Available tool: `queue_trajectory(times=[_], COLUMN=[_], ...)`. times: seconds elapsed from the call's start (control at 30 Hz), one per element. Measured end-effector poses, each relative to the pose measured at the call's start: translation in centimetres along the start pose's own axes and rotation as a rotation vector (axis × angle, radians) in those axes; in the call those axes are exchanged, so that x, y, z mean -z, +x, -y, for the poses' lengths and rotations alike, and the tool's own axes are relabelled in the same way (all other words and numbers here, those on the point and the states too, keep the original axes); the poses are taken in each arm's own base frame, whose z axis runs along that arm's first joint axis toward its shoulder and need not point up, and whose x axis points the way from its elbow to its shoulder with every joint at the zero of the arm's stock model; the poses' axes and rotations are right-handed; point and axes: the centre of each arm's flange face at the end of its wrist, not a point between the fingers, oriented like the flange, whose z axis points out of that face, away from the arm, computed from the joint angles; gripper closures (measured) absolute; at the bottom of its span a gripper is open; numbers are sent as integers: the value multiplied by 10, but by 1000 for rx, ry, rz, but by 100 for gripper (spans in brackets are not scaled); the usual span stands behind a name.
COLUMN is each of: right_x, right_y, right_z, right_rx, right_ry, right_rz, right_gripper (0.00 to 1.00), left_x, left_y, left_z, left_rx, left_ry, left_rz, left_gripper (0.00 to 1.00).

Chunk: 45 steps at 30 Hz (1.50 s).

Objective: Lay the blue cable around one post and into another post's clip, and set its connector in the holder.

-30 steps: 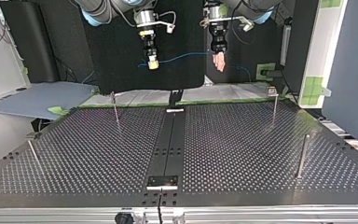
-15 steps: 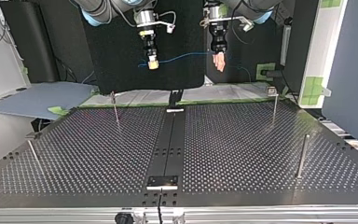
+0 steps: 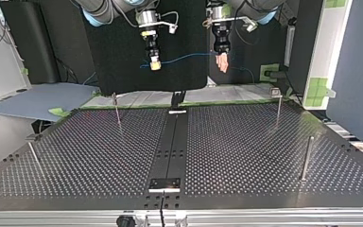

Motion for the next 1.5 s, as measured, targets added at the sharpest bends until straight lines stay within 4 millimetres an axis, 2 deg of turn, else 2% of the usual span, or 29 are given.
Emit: queue_trajectory(times=[1.27, 1.5], right_x=[0, 0], right_y=[0, 0], right_z=[0, 0], right_rx=[1, 1], right_ry=[-1, -1], right_rz=[2, 3], right_gripper=[100, 100], left_x=[-3, -5], left_y=[0, 15], left_z=[1, -1], left_rx=[1, -19], left_ry=[-1, -8], left_rz=[7, -13], left_gripper=[0, 0])
